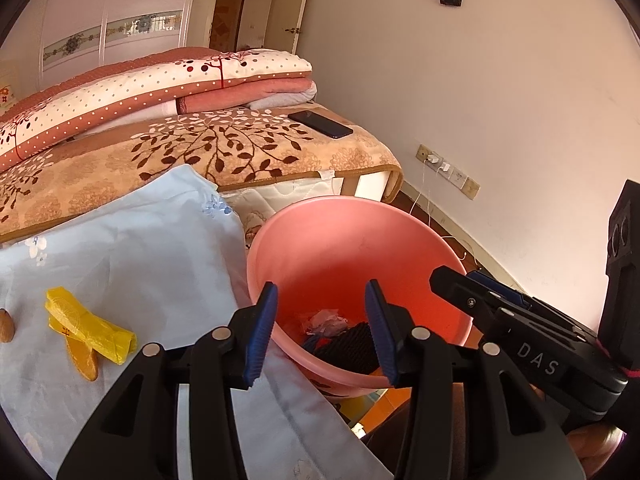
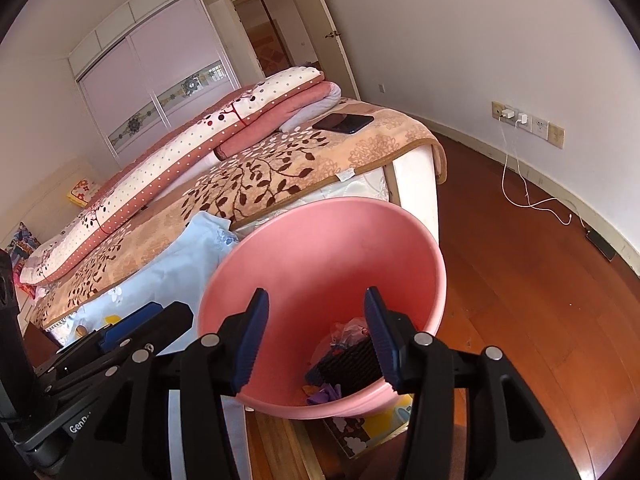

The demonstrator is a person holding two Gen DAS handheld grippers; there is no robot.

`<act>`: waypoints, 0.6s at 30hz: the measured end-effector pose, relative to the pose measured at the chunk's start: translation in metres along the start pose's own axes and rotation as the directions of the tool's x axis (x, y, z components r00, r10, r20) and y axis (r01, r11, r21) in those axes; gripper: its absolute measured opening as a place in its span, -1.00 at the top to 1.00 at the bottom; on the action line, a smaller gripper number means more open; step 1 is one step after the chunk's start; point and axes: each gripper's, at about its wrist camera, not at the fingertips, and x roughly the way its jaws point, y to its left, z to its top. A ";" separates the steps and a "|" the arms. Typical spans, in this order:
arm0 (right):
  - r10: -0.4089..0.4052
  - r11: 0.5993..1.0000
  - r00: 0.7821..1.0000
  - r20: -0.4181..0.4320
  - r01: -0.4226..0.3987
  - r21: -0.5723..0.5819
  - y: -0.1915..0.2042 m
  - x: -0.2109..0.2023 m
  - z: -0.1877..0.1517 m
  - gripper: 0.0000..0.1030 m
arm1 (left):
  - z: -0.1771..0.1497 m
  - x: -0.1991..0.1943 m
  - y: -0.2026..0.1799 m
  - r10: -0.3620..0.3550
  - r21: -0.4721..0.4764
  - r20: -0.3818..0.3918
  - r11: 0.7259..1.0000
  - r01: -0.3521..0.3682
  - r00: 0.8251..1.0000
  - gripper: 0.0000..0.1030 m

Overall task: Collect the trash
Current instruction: 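Open both tools to drop the purple bag and wrapper into the bucket, then move both open tools back toward the yellow bag and orange peel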

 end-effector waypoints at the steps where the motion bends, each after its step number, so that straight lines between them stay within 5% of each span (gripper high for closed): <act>1: 0.002 1.000 1.000 0.000 -0.002 -0.005 0.002 -0.001 0.000 0.04 | 0.000 -0.002 0.001 0.004 -0.002 0.001 1.000 -0.004 1.000 0.11; 18: 0.086 0.989 0.996 -0.021 -0.088 -0.120 0.056 -0.011 -0.014 0.05 | -0.009 -0.054 0.049 0.125 -0.035 0.054 0.992 -0.123 0.991 0.11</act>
